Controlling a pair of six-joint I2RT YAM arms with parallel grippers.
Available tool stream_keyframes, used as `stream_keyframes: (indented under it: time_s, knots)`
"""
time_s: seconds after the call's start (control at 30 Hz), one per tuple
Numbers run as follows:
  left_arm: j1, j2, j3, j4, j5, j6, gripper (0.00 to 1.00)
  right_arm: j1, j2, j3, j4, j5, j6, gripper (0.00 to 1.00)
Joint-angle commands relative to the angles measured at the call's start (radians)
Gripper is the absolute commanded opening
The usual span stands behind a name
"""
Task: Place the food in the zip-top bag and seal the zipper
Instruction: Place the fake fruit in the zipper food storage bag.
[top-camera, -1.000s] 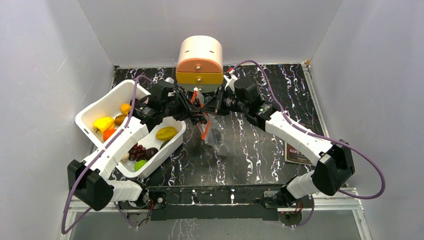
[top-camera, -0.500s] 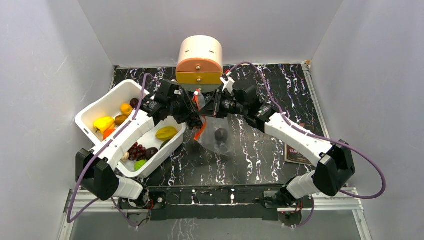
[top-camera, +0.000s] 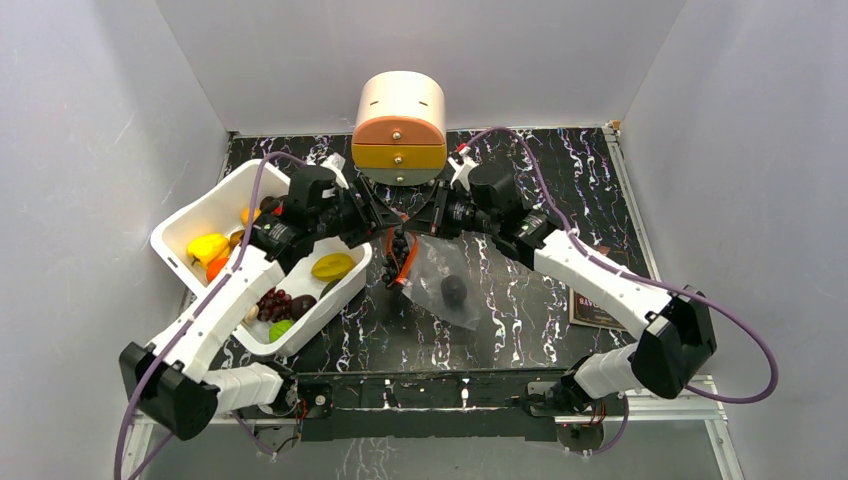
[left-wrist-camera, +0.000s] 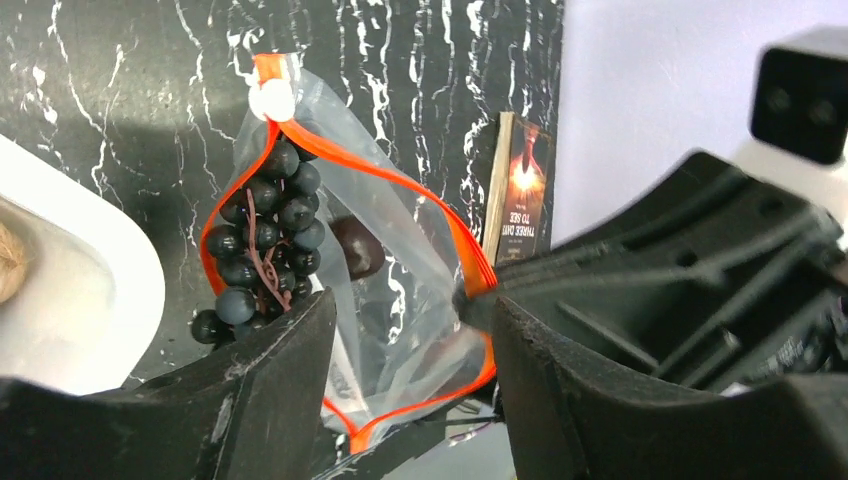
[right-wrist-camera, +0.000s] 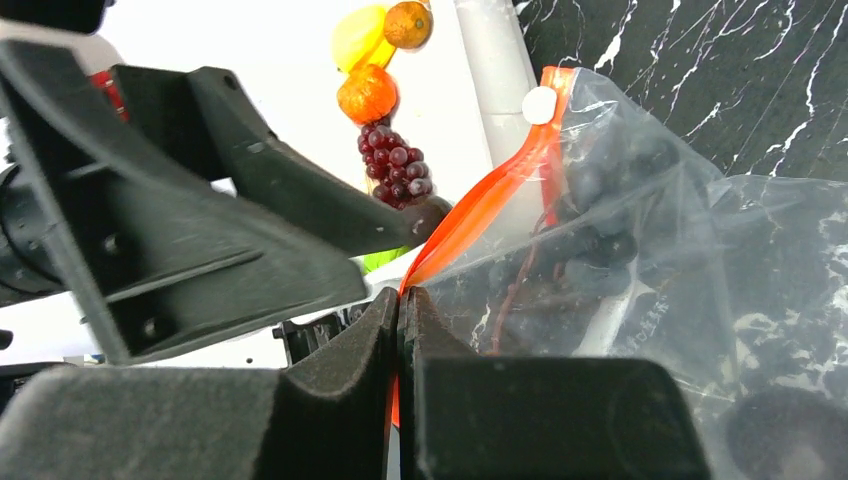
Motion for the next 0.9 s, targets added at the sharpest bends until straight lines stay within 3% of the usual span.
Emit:
stream_keyframes:
  time_s: [0.0,0.13,0.27,0.47,0.63,0.87]
  knots:
    - [-0.005,-0.08,0.024,-0.018,0.067,0.158,0.58,0.0,-0.08,-0.006,0.079,0.052,0.002,0.0]
    - [-0.006,-0.097,0.05,-0.072,0.113,0.323,0.62,-0.006,-0.117,-0.009,0.081,0.076,0.005,0.0]
    - [-0.007,-0.171,-0.001,-0.025,0.174,0.549,0.56,-0.021,-0.158,-0.009,0.082,0.089,0.033,0.0]
    - [-0.007,-0.355,-0.133,0.132,0.202,0.769,0.54,-0.029,-0.185,0.029,0.08,0.088,0.043,0.0]
    - [-0.009,-0.438,-0.252,0.2,0.403,0.981,0.58,-0.035,-0.199,0.054,0.07,0.088,0.034,0.0]
    - [-0.009,-0.476,-0.322,0.233,0.401,1.129,0.6,-0.043,-0.228,0.093,0.069,0.057,0.048,0.0]
